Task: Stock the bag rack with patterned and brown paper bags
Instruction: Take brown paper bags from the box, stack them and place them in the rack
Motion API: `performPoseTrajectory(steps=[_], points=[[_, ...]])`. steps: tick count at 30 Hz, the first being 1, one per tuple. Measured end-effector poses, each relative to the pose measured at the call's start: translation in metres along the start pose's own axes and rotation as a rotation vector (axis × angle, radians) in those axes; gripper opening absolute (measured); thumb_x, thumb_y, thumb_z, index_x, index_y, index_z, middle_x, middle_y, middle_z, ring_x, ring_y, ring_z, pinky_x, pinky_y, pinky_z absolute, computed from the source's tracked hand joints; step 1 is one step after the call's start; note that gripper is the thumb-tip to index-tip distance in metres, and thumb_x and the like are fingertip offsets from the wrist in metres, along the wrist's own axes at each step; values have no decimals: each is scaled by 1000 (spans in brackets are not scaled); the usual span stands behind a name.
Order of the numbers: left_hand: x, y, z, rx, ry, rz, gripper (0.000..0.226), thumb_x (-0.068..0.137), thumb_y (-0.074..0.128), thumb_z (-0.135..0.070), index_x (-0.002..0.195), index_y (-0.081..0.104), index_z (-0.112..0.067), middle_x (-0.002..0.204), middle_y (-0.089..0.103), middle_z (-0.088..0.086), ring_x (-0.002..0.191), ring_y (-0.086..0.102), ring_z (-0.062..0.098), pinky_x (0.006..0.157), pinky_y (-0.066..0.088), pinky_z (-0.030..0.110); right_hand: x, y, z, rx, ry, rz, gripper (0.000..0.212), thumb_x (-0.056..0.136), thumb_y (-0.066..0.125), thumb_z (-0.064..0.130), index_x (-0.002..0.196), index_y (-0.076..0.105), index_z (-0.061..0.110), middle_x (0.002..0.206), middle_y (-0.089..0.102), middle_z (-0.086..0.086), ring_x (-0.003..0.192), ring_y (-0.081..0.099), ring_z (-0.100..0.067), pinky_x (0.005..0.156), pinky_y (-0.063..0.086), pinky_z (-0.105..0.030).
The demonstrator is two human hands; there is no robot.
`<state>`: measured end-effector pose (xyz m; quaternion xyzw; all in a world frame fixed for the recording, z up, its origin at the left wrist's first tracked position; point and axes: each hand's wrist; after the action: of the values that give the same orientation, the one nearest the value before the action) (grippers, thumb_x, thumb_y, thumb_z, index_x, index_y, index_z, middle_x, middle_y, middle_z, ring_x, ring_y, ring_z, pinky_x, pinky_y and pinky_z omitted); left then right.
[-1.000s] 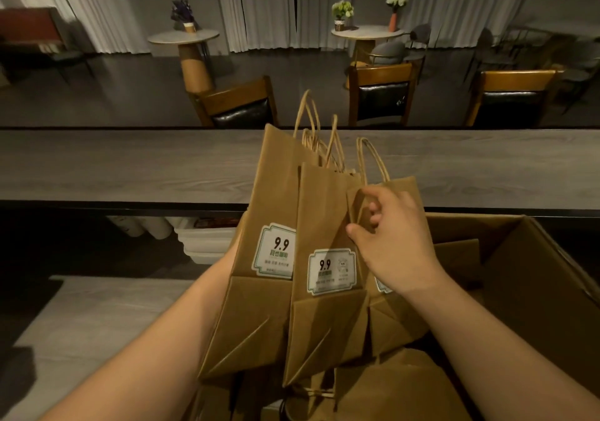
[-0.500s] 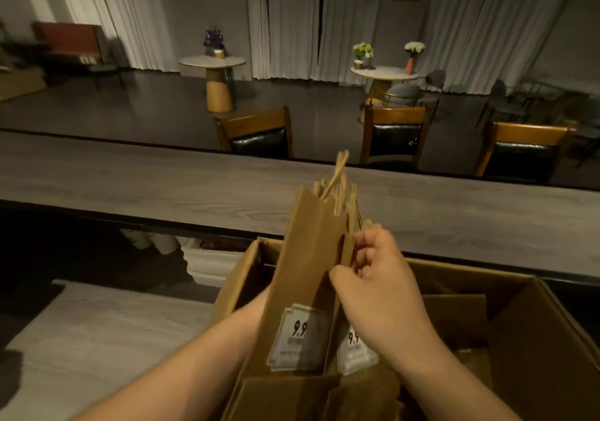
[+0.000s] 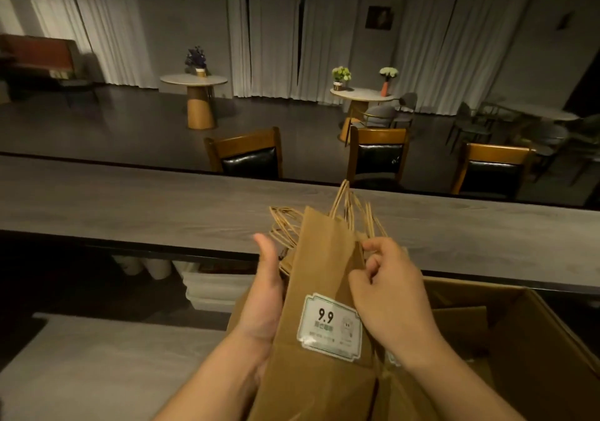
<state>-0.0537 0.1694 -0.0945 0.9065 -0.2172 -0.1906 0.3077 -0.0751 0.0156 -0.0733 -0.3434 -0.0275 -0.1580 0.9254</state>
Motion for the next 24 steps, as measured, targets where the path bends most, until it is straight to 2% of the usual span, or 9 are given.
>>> performPoseTrajectory(steps=[4,6,9,12,15,17,20,22,24], points=[[-6,-2,12,381,-71,54,17,85,77,-19,102,79,-14,103,80,11,85,78,18,77,61,27,4,1,6,59,-3,60,28,94,66,7,105,58,30,64,60,5,59,60,0,55,48,-16],[1,-4,14,493,-29,63,27,89,78,-19,115,73,-15,109,79,6,93,76,13,78,59,21,4,-1,14,160,60,93,24,92,67,6,102,65,28,64,65,7,60,65,-5,60,55,-23],[5,-8,13,643,44,154,48,78,87,-26,122,70,-17,117,77,3,113,71,19,99,55,33,5,-3,28,367,247,152,23,93,62,2,101,71,21,69,68,3,64,66,-16,64,53,-32],[9,-5,16,788,105,23,26,83,81,-21,107,73,-25,102,78,-9,100,72,8,92,56,29,6,-5,39,489,308,250,28,95,57,-5,107,71,16,74,69,-4,64,65,-18,68,58,-36],[13,-5,19,724,147,-141,10,88,72,-12,90,75,-22,78,77,-6,76,70,8,71,56,26,3,-8,41,414,222,315,27,98,62,-1,116,68,18,92,72,-6,78,73,-16,74,62,-30],[14,-6,19,614,115,-170,10,89,72,-14,94,76,-20,81,79,-4,80,74,16,78,59,34,5,-12,28,103,95,108,29,98,67,9,120,64,27,113,67,1,100,71,-13,80,60,-28],[12,-8,16,494,73,-158,15,95,69,-12,108,73,-19,95,81,2,91,78,24,91,61,47,9,-22,-1,-240,114,-219,62,90,77,30,144,47,33,144,45,3,139,42,-22,111,45,-47],[11,-9,15,443,67,-141,16,98,67,-12,113,71,-17,99,81,2,92,78,23,89,62,44,10,-24,-15,-177,230,-128,75,87,79,42,150,41,28,143,49,5,131,49,-20,104,49,-45],[9,-10,16,422,77,-151,16,100,65,-15,115,71,-15,100,81,2,90,79,20,77,63,34,10,-22,-24,-121,286,-14,55,89,77,47,134,53,25,125,64,9,102,64,-9,79,54,-32]])
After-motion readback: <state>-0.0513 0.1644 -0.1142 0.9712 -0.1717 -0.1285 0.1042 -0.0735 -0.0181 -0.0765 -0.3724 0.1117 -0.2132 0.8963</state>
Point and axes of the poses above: each hand's wrist, its own x-axis towards the middle knuckle, its own y-axis out of the palm, z = x × y
